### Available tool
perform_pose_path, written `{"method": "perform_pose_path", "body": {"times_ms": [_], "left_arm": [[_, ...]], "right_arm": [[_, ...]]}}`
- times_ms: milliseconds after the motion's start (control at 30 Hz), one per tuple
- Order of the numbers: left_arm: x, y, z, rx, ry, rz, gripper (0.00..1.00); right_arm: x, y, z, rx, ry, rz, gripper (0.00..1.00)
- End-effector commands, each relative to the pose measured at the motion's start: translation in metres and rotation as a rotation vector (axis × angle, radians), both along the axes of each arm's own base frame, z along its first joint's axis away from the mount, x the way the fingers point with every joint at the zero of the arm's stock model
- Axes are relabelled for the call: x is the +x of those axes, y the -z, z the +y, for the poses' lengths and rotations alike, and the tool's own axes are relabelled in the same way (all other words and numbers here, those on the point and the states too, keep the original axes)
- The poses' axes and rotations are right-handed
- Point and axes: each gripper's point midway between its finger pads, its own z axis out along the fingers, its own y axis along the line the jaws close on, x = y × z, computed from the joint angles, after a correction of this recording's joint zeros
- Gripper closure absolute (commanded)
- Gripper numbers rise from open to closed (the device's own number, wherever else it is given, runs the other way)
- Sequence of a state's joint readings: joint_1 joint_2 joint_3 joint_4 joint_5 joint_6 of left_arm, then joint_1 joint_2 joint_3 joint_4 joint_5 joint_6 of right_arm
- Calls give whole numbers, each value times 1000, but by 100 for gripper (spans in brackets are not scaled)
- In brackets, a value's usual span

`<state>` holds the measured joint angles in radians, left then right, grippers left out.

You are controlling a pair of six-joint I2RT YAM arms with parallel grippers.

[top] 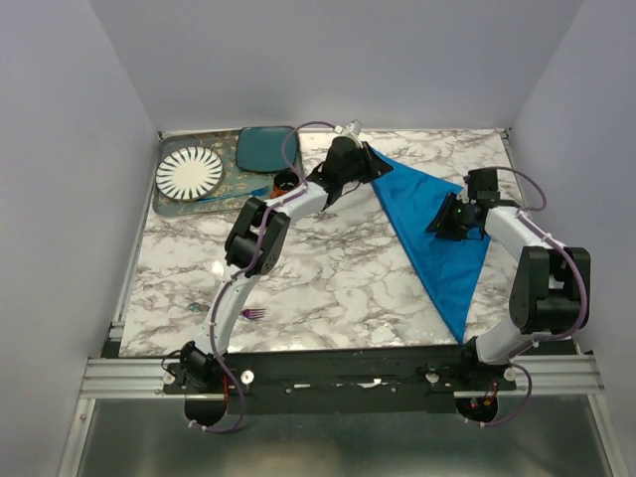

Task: Fold the napkin, place the utensils inside, and roll it up
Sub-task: Fold the napkin

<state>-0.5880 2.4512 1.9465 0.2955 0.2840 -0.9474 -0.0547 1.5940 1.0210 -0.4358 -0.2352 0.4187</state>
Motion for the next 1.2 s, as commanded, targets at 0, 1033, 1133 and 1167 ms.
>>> {"method": "perform_pose_path", "body": {"times_ms": [0,1033,1133,1167], "left_arm": [[42,-5,2,-162,-124,-21,90],[125,125,95,-167,-688,363,100],[124,124,104,-192,-697,372,100],[125,123,106,-184,-694,365,100]], "right_arm": [[11,3,49,109,-95,-53,58],[-57,31,60,82,-47,65,58],[-58,22,51,43,-6,58,57],[-56,18,47,26,19,58,57]]}}
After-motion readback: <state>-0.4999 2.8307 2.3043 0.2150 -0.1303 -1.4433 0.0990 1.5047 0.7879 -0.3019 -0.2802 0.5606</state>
